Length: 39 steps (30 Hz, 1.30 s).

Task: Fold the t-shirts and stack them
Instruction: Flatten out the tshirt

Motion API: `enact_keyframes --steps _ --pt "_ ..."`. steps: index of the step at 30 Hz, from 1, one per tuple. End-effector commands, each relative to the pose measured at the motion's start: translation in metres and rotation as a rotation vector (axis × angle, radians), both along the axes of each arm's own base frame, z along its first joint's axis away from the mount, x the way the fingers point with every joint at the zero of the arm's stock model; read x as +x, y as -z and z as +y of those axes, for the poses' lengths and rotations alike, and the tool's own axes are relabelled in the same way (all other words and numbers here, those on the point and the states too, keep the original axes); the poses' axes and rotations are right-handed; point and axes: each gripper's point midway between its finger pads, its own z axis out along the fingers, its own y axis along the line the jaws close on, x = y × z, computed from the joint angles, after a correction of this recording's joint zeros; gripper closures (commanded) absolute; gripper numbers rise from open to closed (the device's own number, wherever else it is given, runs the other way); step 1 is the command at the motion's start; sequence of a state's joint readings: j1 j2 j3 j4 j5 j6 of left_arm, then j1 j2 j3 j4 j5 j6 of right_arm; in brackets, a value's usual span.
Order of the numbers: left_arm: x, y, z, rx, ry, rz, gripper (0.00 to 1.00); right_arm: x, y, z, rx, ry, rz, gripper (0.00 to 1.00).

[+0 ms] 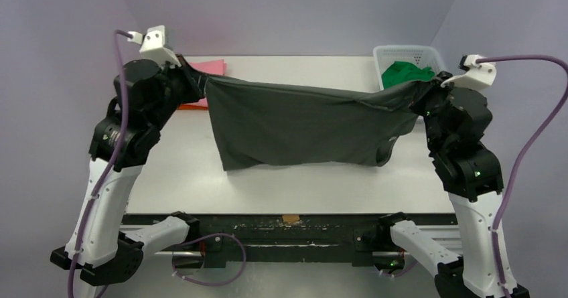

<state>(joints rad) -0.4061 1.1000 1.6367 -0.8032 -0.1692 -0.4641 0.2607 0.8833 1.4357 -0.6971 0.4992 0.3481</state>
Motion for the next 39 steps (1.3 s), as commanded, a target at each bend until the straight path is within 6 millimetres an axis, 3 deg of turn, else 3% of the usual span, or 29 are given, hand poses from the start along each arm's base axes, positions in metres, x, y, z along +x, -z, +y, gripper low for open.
enact_keyframes --steps 1,4,9,12,15,18,21,22,23,27,31,35,39 --pt "-0.038 -0.075 0.035 0.019 -0.061 -0.206 1.0 -0.024 -0.073 -0.005 -0.039 -0.038 -0.166 1.0" --pt "-0.064 -0.111 0.045 0.001 -0.052 -0.305 1.0 -0.044 -0.106 0.001 -0.041 -0.106 -0.246 1.0" --pt "-0.098 -0.143 0.054 -0.016 -0.017 -0.415 1.0 -0.074 -0.148 0.019 -0.046 -0.249 -0.359 1.0" --pt "-0.102 -0.15 0.058 -0.012 -0.027 -0.435 1.0 -0.075 -0.159 0.023 -0.058 -0.278 -0.367 1.0" --pt "-0.094 -0.151 0.052 0.006 -0.011 -0.435 1.0 -0.065 -0.164 0.023 -0.072 -0.265 -0.362 1.0" --pt "-0.068 -0.147 0.044 0.029 -0.02 -0.391 1.0 -0.045 -0.163 0.022 -0.09 -0.232 -0.346 1.0" --pt "-0.032 -0.138 0.034 0.061 -0.038 -0.331 1.0 -0.011 -0.154 0.019 -0.121 -0.177 -0.294 1.0" --pt "-0.009 -0.13 0.03 0.079 -0.047 -0.292 1.0 0.003 -0.151 0.017 -0.135 -0.147 -0.277 1.0" --pt "-0.002 -0.132 0.033 0.08 -0.065 -0.293 1.0 0.017 -0.144 0.015 -0.155 -0.12 -0.25 1.0" --pt "0.065 -0.116 0.035 0.076 -0.101 -0.225 1.0 0.076 -0.132 0.013 -0.245 -0.043 -0.214 1.0" --pt "0.129 -0.099 0.031 0.035 -0.048 -0.19 1.0 0.132 -0.13 0.019 -0.342 -0.02 -0.208 1.0" --pt "0.159 -0.12 0.022 -0.01 0.043 -0.259 1.0 0.175 -0.141 0.02 -0.357 -0.02 -0.231 1.0" --pt "0.17 -0.142 0.023 -0.081 0.116 -0.346 1.0 0.193 -0.16 0.018 -0.337 -0.036 -0.298 1.0"
